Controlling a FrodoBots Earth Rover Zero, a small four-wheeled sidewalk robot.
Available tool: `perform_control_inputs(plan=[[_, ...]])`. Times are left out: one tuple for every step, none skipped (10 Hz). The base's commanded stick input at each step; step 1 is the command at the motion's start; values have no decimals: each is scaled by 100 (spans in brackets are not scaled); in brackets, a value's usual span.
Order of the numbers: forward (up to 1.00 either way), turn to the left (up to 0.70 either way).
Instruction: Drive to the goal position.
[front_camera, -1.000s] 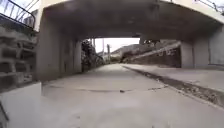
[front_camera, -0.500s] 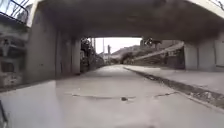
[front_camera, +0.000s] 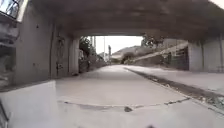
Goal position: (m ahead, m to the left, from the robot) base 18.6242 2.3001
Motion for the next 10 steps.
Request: perform_control_inputs(plan=[[70, 0], [70, 0], [70, 0], [70, 0], [70, 0], [70, 0], [70, 0], [70, 0], [70, 0], [70, 0]])
